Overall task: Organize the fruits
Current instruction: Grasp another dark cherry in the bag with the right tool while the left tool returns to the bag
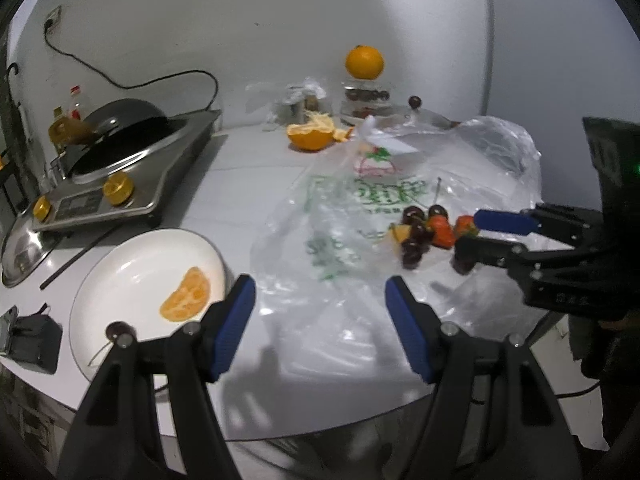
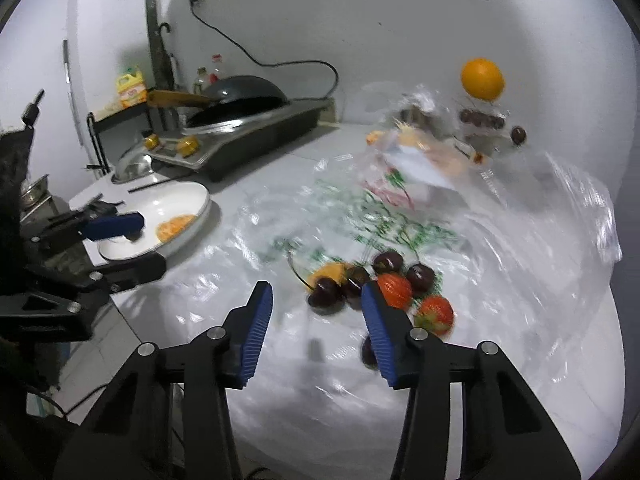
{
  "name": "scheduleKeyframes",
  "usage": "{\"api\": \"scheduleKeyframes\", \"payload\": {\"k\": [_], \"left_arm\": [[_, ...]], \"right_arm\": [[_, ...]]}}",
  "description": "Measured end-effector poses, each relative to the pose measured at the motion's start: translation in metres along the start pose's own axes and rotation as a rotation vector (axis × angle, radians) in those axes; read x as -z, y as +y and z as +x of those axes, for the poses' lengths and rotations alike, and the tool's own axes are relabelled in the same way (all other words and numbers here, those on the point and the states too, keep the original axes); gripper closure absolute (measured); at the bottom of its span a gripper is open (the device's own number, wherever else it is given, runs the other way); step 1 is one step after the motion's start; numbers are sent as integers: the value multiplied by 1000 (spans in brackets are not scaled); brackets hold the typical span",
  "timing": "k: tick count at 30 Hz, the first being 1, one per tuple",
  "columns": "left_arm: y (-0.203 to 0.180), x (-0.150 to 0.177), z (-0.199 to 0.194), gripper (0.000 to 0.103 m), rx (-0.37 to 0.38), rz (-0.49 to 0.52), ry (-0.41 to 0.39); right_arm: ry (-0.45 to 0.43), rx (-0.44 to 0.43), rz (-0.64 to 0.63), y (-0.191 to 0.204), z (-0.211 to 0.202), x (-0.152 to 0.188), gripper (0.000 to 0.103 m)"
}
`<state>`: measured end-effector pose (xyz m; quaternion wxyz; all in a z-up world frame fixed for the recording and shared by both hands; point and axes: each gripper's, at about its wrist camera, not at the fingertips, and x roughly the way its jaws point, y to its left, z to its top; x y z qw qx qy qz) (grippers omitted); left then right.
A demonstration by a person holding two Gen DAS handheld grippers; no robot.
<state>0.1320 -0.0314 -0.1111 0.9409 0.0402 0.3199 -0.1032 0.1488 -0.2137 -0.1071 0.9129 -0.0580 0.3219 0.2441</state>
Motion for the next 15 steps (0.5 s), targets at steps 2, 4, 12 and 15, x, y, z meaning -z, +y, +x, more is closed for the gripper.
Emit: {"api": "scheduleKeyframes", "payload": {"k": [2, 4, 12, 15], "left_arm": [[-6, 0, 1, 34, 4, 9, 3], [-12, -1, 2, 34, 10, 20, 4], [-33, -1, 8, 34, 23, 57, 16], [-41, -2, 9, 34, 27, 70, 17]], "right_arm": [[15, 14, 4, -4, 3, 6, 60], [32, 18, 17, -11, 7, 13, 61], [75, 33, 46, -28, 18, 29, 63], [84, 38, 56, -33, 21, 31, 63]]}}
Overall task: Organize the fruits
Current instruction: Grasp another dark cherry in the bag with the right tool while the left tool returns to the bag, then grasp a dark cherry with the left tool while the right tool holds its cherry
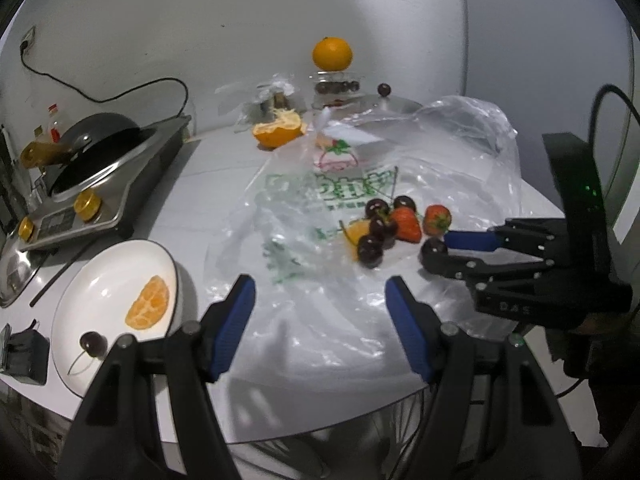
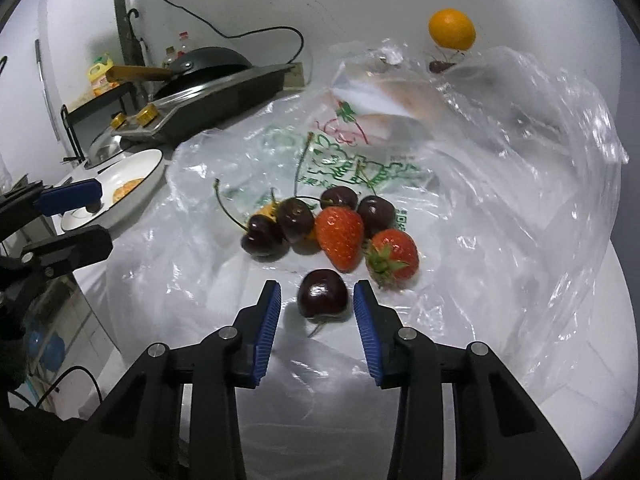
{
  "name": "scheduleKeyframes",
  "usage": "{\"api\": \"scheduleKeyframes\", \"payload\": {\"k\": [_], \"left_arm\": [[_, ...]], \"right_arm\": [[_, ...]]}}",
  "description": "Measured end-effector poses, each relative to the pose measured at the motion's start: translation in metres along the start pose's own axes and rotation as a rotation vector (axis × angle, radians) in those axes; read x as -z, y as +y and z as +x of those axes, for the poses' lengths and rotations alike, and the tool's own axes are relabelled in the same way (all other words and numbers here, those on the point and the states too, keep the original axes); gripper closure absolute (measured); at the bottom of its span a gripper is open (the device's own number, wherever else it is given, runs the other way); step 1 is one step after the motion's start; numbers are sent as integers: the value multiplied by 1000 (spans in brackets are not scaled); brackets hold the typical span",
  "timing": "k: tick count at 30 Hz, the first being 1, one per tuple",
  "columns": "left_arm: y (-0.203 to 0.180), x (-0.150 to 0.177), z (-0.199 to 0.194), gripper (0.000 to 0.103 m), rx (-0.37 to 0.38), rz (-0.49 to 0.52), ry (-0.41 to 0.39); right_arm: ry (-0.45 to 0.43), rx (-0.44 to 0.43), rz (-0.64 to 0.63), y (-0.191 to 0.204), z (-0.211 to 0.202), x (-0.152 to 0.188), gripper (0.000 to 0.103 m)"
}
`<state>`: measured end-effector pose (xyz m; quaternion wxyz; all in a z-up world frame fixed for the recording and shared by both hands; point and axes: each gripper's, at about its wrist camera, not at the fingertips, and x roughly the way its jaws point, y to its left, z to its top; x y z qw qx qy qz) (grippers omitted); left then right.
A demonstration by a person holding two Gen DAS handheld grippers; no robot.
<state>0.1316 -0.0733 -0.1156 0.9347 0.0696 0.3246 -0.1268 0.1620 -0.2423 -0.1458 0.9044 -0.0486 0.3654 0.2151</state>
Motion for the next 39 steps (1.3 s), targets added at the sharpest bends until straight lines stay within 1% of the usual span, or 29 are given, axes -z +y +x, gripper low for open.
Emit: {"api": "scheduleKeyframes", "payload": {"k": [5, 8, 11, 14, 18, 25, 31, 32, 33, 34, 39], "left_arm": [[-12, -3, 3, 34, 5, 31, -4], [-20, -6, 6, 34, 5, 59, -12], [-29, -9, 11, 34, 6, 93, -18], [-39, -12, 16, 34, 5, 138, -31], [-51, -17, 26, 34, 4, 199, -46], [-71, -23, 52, 34, -24, 317, -38], [-75, -21, 76, 36, -12, 360, 7], [-75, -20, 78, 37, -10, 366, 12], [-76, -20, 81, 42, -3, 372, 20], [-75, -19, 84, 44, 6, 372, 32], [-67, -20, 95, 46, 24, 324, 63]], "right_arm": [[16, -3, 11, -5, 6, 0, 63], [14, -31, 14, -5, 7, 0, 73], [9, -39, 9, -6, 7, 0, 73], [-13, -68, 20, -12, -2, 0, 73], [-54, -85, 34, -21, -17, -4, 73], [-127, -86, 48, -37, -40, -10, 73], [-137, -78, 66, -47, -43, -8, 73], [-137, -77, 68, -47, -43, -7, 73], [-136, -76, 70, -49, -43, -7, 73], [-135, -76, 73, -49, -42, -6, 73], [-135, -74, 83, -53, -41, -5, 73]]}}
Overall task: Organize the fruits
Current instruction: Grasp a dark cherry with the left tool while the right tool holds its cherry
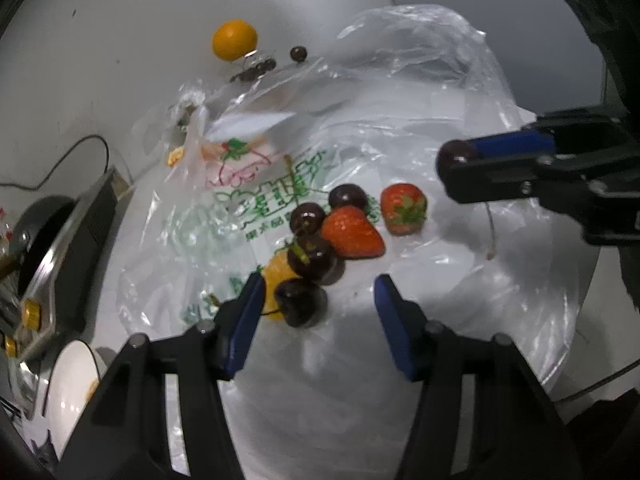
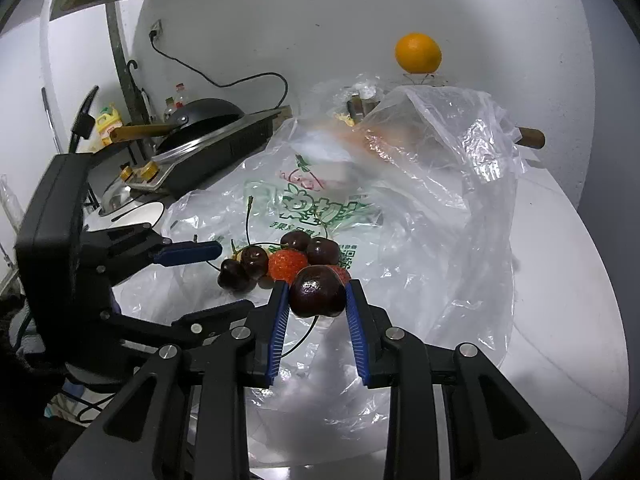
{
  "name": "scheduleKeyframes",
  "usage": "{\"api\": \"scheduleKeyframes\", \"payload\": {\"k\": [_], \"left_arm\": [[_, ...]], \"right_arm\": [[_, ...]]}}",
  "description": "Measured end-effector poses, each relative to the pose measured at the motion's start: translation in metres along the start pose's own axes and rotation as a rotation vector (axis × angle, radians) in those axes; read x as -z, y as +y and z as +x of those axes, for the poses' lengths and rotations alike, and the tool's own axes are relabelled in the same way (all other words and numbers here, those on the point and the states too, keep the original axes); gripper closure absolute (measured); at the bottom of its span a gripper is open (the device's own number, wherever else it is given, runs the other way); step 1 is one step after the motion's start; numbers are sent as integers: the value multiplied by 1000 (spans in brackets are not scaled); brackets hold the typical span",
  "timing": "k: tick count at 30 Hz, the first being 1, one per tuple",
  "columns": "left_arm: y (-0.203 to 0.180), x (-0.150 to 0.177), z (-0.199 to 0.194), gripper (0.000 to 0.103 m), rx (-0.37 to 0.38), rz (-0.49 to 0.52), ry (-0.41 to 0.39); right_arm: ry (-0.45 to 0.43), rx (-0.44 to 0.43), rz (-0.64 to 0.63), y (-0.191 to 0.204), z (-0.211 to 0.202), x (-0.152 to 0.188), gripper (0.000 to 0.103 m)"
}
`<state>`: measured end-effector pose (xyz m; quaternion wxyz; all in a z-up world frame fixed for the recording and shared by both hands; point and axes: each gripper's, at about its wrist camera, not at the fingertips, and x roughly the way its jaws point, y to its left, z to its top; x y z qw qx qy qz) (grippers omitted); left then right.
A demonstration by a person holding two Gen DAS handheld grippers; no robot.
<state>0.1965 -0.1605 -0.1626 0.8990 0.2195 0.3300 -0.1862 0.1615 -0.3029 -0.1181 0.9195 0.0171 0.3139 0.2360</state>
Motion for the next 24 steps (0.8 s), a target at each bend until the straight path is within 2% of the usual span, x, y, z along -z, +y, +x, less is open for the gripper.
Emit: {"api": "scheduleKeyframes", "payload": {"k": [8, 13, 16, 19, 24], "left_arm": [[5, 0, 11, 46, 4, -25, 26], [8, 3, 14, 65, 4, -36, 42], [11, 4, 13, 67, 5, -42, 45], [13, 5, 11, 73, -6, -43, 44], [15, 7, 4, 73, 9, -68, 33]], "right_arm": [[3, 2, 4, -2, 0, 1, 73], [5, 7, 8, -4, 1, 2, 73], [7, 7, 9, -4, 1, 3, 73], [6, 7, 7, -3, 1, 3, 73], [2, 9, 2, 0, -1, 3, 73]]}}
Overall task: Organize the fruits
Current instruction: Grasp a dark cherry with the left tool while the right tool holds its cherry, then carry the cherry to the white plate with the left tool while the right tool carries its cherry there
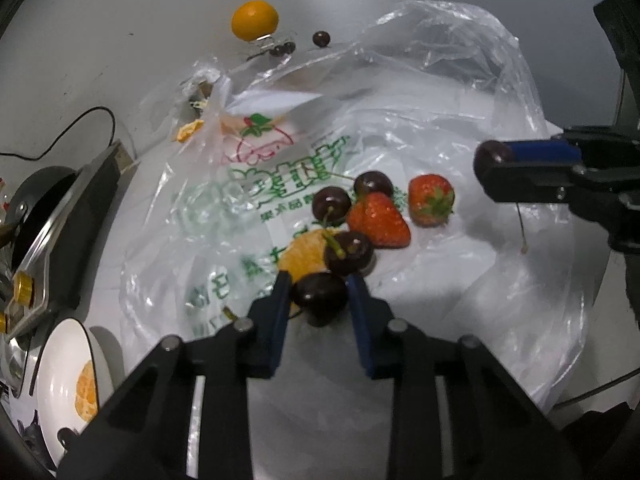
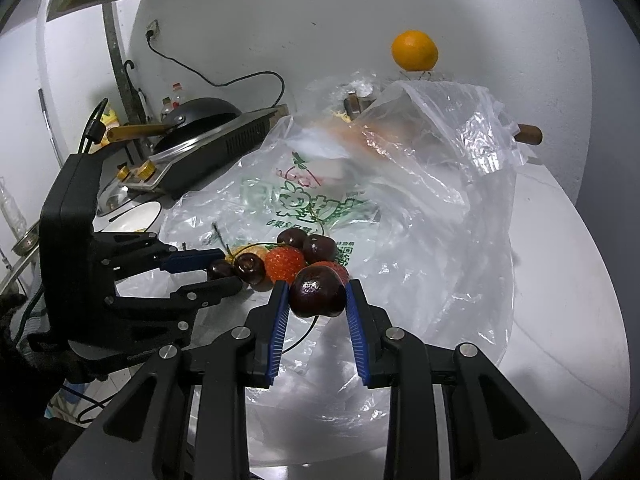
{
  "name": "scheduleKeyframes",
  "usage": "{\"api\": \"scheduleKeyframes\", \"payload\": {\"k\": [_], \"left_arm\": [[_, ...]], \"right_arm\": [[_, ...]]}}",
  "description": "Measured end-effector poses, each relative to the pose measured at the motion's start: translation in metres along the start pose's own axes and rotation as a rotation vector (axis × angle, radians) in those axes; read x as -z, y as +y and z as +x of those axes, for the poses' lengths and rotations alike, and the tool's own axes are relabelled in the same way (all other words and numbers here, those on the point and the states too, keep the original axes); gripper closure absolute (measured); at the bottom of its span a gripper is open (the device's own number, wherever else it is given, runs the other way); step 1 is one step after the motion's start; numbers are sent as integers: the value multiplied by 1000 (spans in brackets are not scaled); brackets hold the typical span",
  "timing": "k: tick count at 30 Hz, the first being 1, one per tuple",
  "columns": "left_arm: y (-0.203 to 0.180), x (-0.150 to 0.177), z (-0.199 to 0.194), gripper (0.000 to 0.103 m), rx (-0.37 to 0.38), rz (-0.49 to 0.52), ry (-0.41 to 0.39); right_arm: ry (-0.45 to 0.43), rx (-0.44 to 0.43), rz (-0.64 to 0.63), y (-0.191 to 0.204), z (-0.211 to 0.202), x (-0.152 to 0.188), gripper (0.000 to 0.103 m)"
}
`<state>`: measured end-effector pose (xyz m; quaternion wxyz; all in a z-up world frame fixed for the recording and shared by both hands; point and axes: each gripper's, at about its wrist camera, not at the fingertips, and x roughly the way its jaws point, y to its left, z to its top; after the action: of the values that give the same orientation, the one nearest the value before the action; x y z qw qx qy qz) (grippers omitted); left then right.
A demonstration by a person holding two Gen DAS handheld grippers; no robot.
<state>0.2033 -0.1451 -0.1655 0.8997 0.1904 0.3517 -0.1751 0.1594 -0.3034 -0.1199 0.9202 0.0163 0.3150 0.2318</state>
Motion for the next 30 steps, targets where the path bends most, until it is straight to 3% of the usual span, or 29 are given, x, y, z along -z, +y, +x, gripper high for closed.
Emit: {"api": "scheduleKeyframes", "payload": {"k": [16, 30], "left_arm": [[12, 6, -47, 73, 21, -49, -71], [54, 26, -81, 73, 20, -148, -121]], "right_arm": [[-16, 1, -52, 30, -11, -11, 73], [-21, -14, -127, 79, -5, -28, 73]]}}
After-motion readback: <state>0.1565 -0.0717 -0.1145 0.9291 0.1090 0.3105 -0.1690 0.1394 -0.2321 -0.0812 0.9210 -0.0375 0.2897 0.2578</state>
